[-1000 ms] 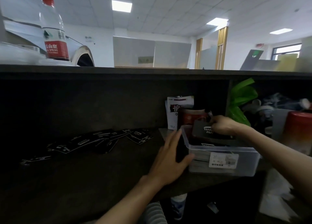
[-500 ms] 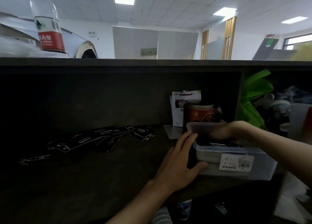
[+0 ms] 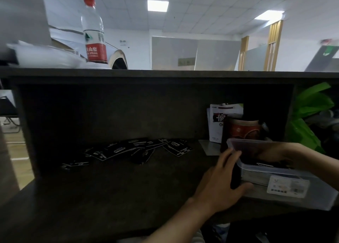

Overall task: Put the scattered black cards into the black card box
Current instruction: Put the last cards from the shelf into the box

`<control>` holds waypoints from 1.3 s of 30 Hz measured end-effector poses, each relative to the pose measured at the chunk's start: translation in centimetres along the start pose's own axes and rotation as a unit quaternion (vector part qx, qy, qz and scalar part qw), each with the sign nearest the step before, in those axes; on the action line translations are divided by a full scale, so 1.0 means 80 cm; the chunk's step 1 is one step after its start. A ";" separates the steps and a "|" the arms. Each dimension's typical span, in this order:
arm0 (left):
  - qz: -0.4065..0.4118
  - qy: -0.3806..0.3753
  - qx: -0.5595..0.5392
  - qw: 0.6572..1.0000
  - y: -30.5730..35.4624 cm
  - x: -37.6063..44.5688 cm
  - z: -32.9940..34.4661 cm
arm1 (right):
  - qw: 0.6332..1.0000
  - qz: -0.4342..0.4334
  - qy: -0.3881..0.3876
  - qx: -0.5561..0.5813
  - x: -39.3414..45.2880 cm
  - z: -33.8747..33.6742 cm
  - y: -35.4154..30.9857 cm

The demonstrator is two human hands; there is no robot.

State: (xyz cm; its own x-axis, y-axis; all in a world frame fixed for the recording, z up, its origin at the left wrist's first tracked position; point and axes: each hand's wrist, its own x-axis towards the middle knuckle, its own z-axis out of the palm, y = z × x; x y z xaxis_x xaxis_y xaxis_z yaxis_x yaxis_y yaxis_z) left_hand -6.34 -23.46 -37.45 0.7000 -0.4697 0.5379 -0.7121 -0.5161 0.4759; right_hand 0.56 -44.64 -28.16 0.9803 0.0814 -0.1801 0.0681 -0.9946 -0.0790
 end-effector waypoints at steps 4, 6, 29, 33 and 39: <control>-0.015 -0.018 0.001 1.000 -0.002 0.002 -0.001 | 0.999 0.034 0.036 -0.003 0.001 0.001 -0.007; -0.024 -0.029 -0.012 0.999 0.001 0.001 -0.006 | 0.998 0.025 0.055 0.025 -0.003 -0.008 -0.016; -0.475 -0.008 0.326 0.817 -0.262 -0.227 -0.327 | 0.950 -0.236 0.158 0.133 0.022 0.145 -0.401; -0.449 0.005 0.346 0.824 -0.244 -0.247 -0.323 | 0.945 -0.242 0.177 0.128 0.031 0.154 -0.400; -0.458 0.135 0.394 0.785 -0.228 -0.243 -0.324 | 0.943 -0.243 0.189 0.127 0.034 0.156 -0.402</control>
State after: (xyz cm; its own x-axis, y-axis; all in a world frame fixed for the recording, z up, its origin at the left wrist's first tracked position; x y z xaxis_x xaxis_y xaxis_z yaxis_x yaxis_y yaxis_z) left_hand -8.37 13.64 -38.56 0.7866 0.4709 0.3995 0.4128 -0.8821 0.2269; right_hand -1.27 -11.61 -38.34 0.8439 0.4474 0.2961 0.5273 -0.7935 -0.3038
